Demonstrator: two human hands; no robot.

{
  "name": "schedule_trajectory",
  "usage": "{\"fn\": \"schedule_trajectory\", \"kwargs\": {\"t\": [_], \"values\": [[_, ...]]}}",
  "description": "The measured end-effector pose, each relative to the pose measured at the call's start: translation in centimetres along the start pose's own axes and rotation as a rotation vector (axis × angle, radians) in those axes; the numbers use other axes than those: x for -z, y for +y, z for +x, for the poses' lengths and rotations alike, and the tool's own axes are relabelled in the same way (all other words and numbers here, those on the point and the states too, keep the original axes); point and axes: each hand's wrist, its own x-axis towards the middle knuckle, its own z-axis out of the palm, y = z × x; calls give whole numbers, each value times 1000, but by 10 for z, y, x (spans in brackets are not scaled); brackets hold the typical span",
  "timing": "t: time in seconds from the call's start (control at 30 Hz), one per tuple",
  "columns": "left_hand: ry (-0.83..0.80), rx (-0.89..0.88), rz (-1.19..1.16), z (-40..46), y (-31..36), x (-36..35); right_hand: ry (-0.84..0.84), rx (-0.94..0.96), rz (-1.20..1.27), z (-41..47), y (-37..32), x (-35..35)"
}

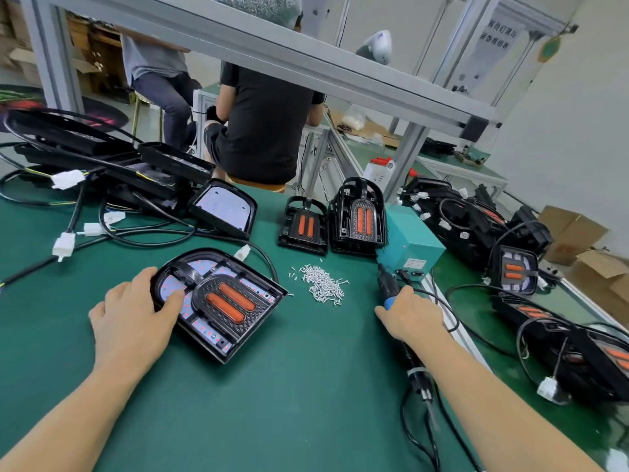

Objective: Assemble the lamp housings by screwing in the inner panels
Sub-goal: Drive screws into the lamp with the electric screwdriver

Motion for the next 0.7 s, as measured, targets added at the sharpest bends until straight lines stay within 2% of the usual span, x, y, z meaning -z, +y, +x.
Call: {"fn": "schedule_trajectory", "kwargs": {"t": [0.07, 0.13, 0.23, 0.37, 0.7], "values": [[5, -4, -7, -1, 1, 1, 2, 90, -178, 0, 2, -1], [2, -3, -13, -1, 1, 1, -14, 145, -241, 1, 4, -2], [-5, -2, -13, -1, 2, 2, -7, 141, -199, 2, 4, -3], [-12, -4, -10, -1, 2, 3, 32, 22, -7, 4, 3, -7], [3, -6, -24, 0, -2, 0, 30, -3, -45, 7, 5, -5]]}}
